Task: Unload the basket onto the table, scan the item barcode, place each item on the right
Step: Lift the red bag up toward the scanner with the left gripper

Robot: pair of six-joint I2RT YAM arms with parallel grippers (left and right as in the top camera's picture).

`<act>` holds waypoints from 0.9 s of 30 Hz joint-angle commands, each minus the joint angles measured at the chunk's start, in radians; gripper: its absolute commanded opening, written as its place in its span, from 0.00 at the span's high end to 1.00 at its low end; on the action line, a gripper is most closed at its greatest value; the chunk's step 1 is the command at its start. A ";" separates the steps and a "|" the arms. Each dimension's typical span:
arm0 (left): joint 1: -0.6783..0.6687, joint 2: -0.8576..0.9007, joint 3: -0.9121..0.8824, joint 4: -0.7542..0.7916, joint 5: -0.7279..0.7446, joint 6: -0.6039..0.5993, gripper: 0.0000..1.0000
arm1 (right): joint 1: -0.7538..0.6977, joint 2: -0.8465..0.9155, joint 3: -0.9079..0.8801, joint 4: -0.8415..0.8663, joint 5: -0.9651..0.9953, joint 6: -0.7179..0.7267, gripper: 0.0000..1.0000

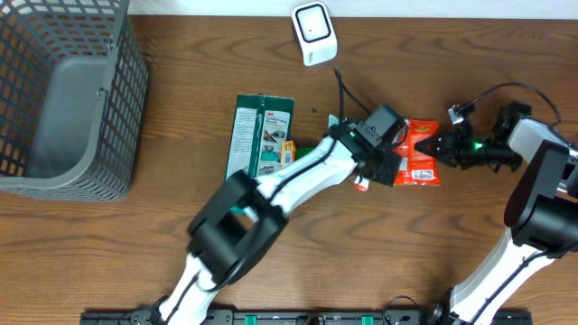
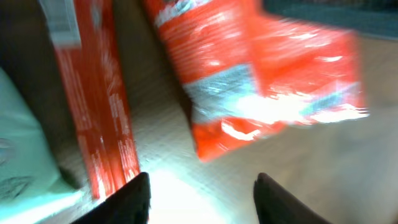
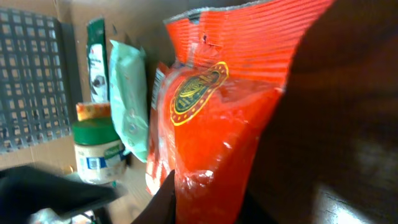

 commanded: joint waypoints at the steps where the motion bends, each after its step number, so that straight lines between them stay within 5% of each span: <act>1: 0.027 -0.217 0.003 -0.028 -0.010 0.026 0.40 | -0.004 -0.085 0.074 -0.052 -0.009 0.005 0.89; 5: 0.080 -0.353 0.003 -0.079 -0.008 0.037 0.36 | -0.004 -0.183 0.098 -0.086 -0.014 0.006 0.99; 13: 0.272 -0.580 0.003 -0.286 -0.009 0.085 0.30 | 0.019 -0.428 0.098 -0.089 -0.137 0.024 0.99; 22: 0.547 -0.650 0.003 -0.537 -0.003 0.166 0.25 | 0.164 -0.586 0.098 0.091 -0.125 0.341 0.99; 27: 0.618 -0.647 0.003 -0.575 0.188 0.369 0.17 | 0.276 -0.597 0.098 0.254 -0.123 0.605 0.99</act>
